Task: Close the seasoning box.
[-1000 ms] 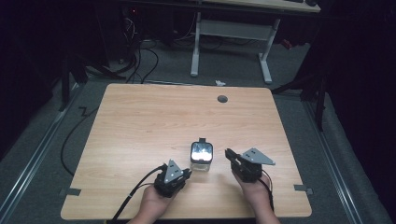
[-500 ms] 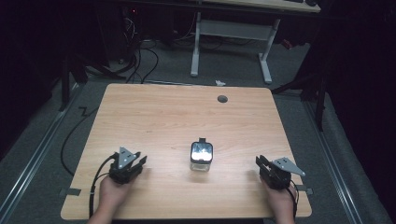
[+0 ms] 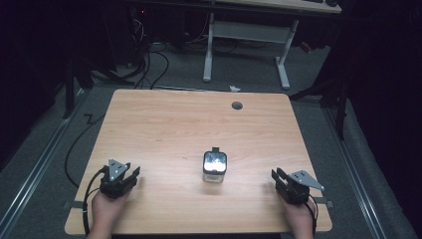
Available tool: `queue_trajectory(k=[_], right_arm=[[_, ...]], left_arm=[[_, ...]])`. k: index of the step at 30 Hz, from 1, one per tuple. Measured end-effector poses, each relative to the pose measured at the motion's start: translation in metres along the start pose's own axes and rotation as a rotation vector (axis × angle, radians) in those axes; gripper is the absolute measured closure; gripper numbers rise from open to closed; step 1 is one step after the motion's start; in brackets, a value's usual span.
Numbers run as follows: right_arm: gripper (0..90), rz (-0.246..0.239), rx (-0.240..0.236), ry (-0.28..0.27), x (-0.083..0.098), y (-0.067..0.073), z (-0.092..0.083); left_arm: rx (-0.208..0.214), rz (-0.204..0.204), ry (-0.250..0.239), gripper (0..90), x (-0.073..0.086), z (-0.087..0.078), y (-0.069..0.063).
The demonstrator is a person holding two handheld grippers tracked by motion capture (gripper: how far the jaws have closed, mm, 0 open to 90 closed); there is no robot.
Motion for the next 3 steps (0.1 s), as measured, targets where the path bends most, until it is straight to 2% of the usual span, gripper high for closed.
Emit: queue_trajectory(k=[3], right_arm=[[71.7, 0.006, -0.004, 0.008, 0.0012, 0.0010, 0.0015]], left_arm=[[0.001, 0.007, 0.002, 59.3, 0.0005, -0.0001, -0.0012]])
Point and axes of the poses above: each handheld gripper's, and its own axes: z roughly forward along the jaws, x roughly out of its underside, y roughly to its left, the point moved 3 cm from there along z, roughly forward along the jaws, and after that the axes turned 4 degrees about z, right-handed, at the moved point
